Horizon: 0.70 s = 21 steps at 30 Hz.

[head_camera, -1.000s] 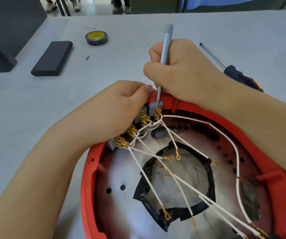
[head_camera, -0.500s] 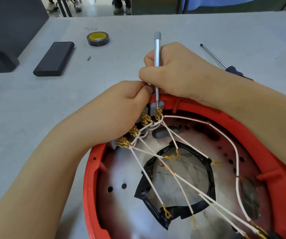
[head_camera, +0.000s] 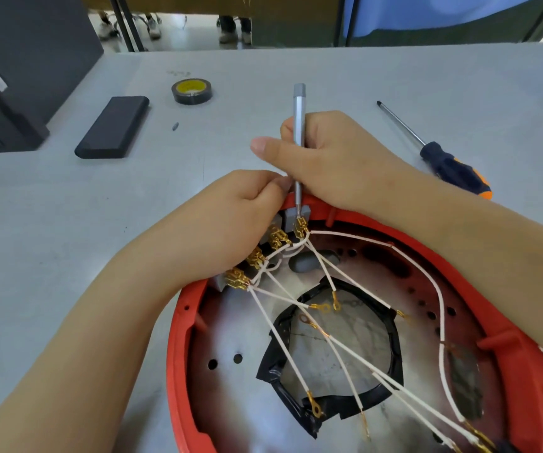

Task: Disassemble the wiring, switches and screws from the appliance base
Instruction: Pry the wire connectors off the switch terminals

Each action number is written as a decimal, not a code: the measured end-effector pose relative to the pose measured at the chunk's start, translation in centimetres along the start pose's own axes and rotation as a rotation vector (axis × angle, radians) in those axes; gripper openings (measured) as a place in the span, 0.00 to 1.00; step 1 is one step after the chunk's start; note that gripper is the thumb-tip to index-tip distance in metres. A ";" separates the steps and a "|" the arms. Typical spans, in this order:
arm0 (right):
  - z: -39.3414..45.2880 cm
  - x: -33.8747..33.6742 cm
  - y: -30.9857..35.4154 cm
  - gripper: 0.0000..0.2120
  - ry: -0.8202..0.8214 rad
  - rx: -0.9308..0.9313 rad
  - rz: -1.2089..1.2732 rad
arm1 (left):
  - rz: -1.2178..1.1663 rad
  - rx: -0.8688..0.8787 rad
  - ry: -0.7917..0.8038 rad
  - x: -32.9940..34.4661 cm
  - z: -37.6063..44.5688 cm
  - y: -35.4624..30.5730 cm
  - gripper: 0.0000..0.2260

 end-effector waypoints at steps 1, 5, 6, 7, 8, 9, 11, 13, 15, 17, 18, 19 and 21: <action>-0.2 -0.2 0.1 0.22 -0.025 -0.014 0.033 | 0.000 0.004 0.005 0.0 0.0 0.0 0.18; -0.7 -1.3 0.5 0.15 -0.025 0.007 0.307 | -0.003 -0.004 0.044 0.2 -0.1 0.0 0.19; -0.9 -1.4 0.5 0.14 -0.023 -0.004 0.343 | -0.005 -0.004 0.050 0.2 0.0 0.0 0.19; -1.0 -1.5 0.6 0.16 -0.027 -0.013 0.338 | -0.005 -0.005 0.051 0.2 0.0 0.0 0.19; -1.1 -1.4 0.7 0.18 -0.029 -0.017 0.311 | -0.005 -0.007 0.047 0.1 -0.1 0.1 0.20; -1.1 -1.3 0.7 0.19 -0.029 -0.013 0.286 | -0.007 -0.010 0.041 0.1 -0.1 0.1 0.20; -0.9 -1.3 0.5 0.22 -0.013 0.049 0.309 | -0.019 -0.015 0.033 0.2 -0.1 0.2 0.20; -0.7 -1.3 0.4 0.24 -0.011 0.084 0.347 | -0.031 -0.017 0.016 0.1 -0.1 0.3 0.19; -0.7 -1.2 0.4 0.25 -0.047 0.034 0.272 | -0.046 -0.016 0.003 0.1 -0.1 0.2 0.18; -0.8 -1.0 0.6 0.25 -0.085 -0.033 0.135 | -0.054 -0.013 0.001 0.1 -0.1 0.1 0.17; -0.8 -0.9 0.6 0.25 -0.102 -0.052 0.088 | -0.052 -0.013 0.001 0.1 0.0 0.1 0.17; -0.8 -1.0 0.6 0.25 -0.119 -0.061 0.059 | -0.047 -0.013 0.000 0.1 0.0 0.1 0.18; -0.7 -1.0 0.6 0.25 -0.140 -0.076 0.029 | -0.040 -0.019 0.002 0.0 0.0 0.2 0.19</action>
Point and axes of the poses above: each hand's wrist, its own z-axis towards the middle knuckle, its own x-axis out of the palm, y = z × x, the point moved 5 cm from there along z, towards the middle knuckle, and after that the axes turned 14 degrees about x, right-handed, at the moved point
